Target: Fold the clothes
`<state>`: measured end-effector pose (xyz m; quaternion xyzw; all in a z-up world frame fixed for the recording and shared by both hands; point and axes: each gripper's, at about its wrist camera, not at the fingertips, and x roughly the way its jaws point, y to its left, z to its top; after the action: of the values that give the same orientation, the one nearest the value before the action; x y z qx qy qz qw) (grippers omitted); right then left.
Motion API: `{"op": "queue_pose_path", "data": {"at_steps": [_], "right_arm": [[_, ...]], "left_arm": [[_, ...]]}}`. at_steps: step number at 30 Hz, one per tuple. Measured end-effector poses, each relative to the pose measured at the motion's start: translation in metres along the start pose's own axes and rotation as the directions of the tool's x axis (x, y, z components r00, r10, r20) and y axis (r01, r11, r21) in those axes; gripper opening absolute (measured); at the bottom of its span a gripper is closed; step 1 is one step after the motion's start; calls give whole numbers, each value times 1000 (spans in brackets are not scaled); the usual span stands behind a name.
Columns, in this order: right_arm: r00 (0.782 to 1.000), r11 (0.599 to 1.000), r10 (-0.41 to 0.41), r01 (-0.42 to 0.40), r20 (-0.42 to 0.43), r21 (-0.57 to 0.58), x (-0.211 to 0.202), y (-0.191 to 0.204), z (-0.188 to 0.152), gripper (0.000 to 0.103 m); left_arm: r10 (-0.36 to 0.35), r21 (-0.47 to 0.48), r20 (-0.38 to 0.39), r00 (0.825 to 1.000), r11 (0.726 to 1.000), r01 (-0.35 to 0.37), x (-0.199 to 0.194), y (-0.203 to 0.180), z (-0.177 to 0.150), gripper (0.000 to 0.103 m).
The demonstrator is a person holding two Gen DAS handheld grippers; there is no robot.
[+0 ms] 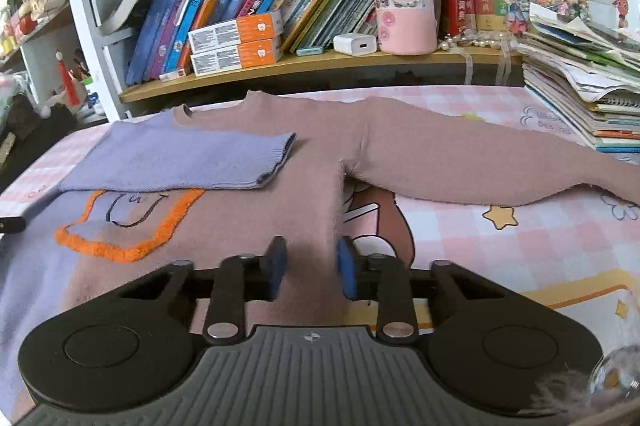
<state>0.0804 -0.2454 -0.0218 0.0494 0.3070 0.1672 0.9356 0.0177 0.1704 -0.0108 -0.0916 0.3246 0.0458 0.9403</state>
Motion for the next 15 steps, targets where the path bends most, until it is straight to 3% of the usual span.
{"op": "queue_pose_path", "data": {"at_steps": [8,15], "right_arm": [[996,995,88,-87,3,-45,0,14,0,11],[998,999,52,-52,18,1,0,5,2,11]], "left_arm": [[47,-39,7,999,998,-46,-13,25,-2,5],[25,-21,14,1000,999,-25,-15,24,-8,6]]}}
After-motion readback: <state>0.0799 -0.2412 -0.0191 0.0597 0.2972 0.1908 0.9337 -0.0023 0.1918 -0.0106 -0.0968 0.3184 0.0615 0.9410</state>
